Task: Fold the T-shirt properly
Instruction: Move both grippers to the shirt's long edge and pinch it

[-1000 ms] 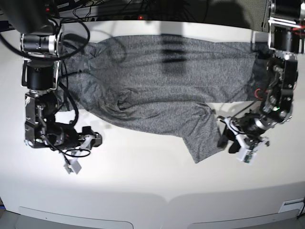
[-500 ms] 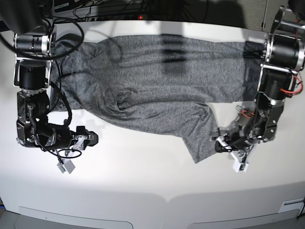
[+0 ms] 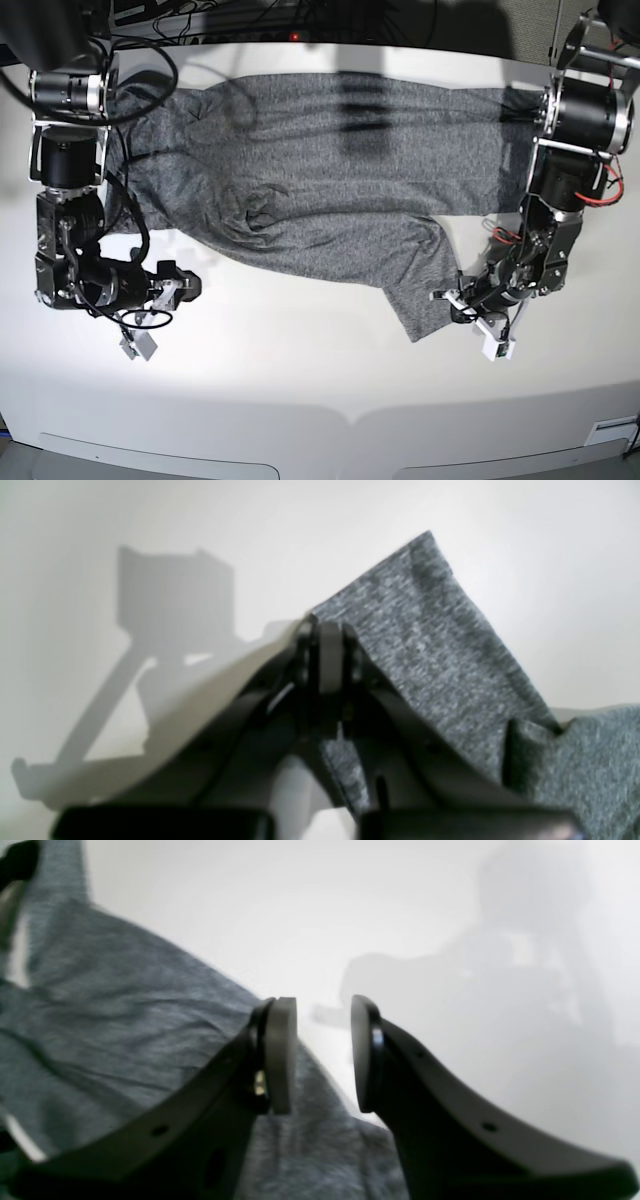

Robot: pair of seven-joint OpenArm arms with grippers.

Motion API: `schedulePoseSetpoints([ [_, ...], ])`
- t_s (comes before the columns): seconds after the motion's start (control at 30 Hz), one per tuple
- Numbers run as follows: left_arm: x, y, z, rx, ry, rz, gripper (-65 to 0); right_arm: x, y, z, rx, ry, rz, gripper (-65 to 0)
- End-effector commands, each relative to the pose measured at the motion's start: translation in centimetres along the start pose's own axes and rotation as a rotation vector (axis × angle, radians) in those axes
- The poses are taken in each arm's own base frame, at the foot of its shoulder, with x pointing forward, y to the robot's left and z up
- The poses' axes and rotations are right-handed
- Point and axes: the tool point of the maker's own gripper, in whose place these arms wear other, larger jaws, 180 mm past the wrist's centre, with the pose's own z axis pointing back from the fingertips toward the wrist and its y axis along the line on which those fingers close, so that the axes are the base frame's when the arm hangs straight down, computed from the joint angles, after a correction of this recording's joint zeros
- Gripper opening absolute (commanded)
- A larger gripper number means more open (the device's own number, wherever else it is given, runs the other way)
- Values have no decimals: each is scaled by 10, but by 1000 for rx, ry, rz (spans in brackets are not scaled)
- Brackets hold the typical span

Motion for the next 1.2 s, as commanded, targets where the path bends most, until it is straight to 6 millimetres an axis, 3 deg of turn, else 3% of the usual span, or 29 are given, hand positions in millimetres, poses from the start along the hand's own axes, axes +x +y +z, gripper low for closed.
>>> schedulePoseSetpoints([
  [0.0, 9, 0, 1, 1, 4, -14, -650, 19, -6, 11, -28, -34, 33, -458],
  [0.2, 9, -2, 0, -3, 4, -13, -650, 0, -8, 12, -38, 75, 36, -459],
  [0.5, 8, -2, 0, -3, 5, -13, -650, -29, 20, -3, 34, 250, 111, -459],
  [0.7, 8, -2, 0, -2, 5, -13, -650, -23, 14, -19, -68, 227, 254, -459],
  [0.97, 8, -2, 0, -3, 4, -12, -650, -38, 18, -23, -81, 312, 308, -463],
  [1.1, 8, -2, 0, -2, 4, -13, -650, -33, 18, -23, -81, 293, 307, -648],
  [1.17, 9, -2, 0, -1, 4, -13, -650, -21, 17, -23, -80, 231, 305, -650],
])
